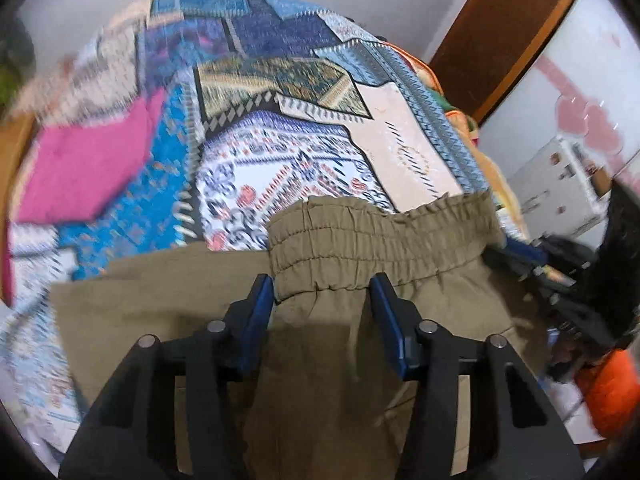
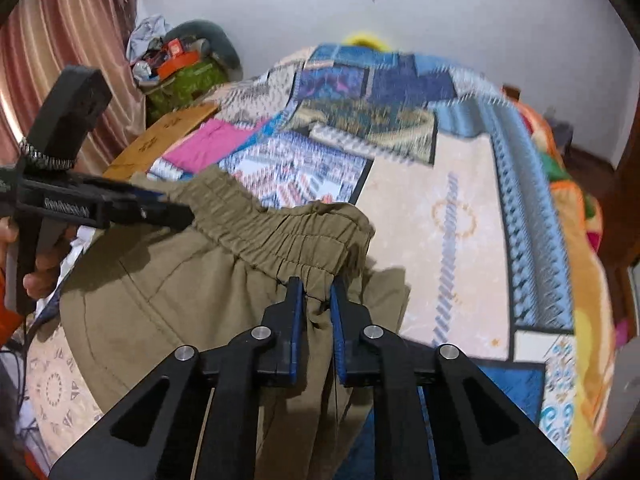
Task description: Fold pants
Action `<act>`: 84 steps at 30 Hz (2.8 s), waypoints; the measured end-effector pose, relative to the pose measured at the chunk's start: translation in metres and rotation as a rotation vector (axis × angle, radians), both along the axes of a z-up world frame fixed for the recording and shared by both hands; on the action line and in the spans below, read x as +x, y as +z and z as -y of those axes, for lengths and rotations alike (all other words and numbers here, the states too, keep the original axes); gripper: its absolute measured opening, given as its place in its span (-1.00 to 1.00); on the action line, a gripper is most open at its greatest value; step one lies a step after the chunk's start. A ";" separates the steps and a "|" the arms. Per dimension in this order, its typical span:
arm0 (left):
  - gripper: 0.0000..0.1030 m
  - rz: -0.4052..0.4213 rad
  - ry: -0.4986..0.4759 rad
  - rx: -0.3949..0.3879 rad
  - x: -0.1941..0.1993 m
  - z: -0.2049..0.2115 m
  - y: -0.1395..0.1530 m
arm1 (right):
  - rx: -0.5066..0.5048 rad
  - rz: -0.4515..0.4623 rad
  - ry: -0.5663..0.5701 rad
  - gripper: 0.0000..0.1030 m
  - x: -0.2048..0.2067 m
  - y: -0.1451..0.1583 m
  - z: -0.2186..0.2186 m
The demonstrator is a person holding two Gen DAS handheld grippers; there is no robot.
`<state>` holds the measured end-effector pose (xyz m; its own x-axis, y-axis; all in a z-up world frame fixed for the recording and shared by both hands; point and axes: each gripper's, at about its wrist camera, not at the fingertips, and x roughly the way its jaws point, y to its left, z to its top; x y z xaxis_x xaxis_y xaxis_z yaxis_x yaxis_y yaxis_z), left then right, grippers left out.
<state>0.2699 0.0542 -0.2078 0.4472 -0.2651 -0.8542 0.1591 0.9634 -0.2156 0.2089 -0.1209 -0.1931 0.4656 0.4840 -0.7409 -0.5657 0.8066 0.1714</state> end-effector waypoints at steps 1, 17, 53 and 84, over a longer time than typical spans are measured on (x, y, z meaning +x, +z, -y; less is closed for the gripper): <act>0.00 0.008 0.003 0.017 0.000 0.002 0.000 | 0.004 0.012 -0.012 -0.79 0.001 0.001 0.001; 0.00 0.014 0.060 0.134 -0.055 -0.027 0.007 | 0.043 -0.074 -0.071 -0.23 -0.007 0.018 0.008; 0.36 -0.033 0.273 0.012 -0.101 -0.098 -0.012 | 0.072 -0.160 -0.213 0.15 -0.032 -0.001 0.055; -0.95 0.109 0.232 0.141 -0.050 -0.068 0.030 | 0.127 -0.169 -0.114 -0.86 0.007 -0.002 0.025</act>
